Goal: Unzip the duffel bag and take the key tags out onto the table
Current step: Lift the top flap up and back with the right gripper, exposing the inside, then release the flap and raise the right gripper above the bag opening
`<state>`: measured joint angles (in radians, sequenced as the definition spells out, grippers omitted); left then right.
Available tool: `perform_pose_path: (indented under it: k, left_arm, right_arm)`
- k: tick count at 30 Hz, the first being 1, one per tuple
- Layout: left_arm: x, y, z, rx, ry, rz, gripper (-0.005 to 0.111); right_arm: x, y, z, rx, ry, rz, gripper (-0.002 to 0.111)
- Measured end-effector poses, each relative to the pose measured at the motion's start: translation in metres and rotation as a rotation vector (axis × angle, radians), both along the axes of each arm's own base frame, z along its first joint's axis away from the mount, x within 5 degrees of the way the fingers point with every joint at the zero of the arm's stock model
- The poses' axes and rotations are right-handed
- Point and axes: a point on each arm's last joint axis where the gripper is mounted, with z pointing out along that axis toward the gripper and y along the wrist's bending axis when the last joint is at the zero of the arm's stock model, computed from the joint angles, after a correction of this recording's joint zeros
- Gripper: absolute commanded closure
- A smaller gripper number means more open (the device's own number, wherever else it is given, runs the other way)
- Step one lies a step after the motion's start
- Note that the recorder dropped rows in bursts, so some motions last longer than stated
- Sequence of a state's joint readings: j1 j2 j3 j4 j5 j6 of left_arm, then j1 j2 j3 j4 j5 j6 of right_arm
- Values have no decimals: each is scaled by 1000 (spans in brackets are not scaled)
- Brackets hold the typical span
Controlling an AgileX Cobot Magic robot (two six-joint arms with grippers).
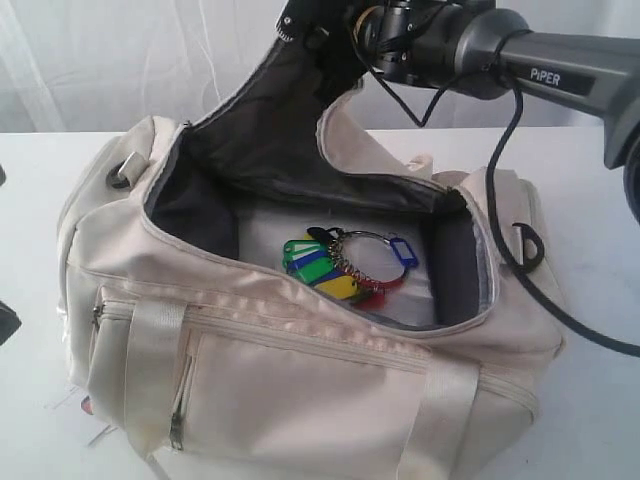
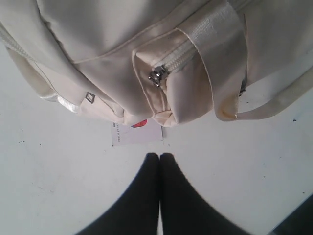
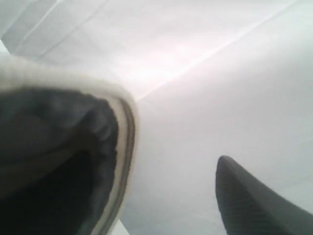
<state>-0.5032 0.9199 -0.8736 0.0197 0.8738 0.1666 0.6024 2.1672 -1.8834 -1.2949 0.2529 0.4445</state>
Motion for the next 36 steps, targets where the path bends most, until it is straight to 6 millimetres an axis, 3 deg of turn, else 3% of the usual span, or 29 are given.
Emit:
perform_pose_path:
  k: [6, 13, 18, 27, 36]
  left_arm:
    - [0, 0, 0, 0, 0, 0, 107]
    - [0, 0, 0, 0, 0, 0, 107]
    - [0, 0, 0, 0, 0, 0, 107]
    - [0, 0, 0, 0, 0, 0, 107]
    - [0, 0, 0, 0, 0, 0, 107]
  right_arm:
    - [2, -7, 16, 21, -24, -80, 43]
    - [-6, -15, 59, 123, -86, -115, 43]
    - [-9, -18, 73, 147, -107, -124, 43]
    - [-7, -20, 64, 186, -49, -176, 43]
    - [0, -14, 0, 120, 305, -168, 43]
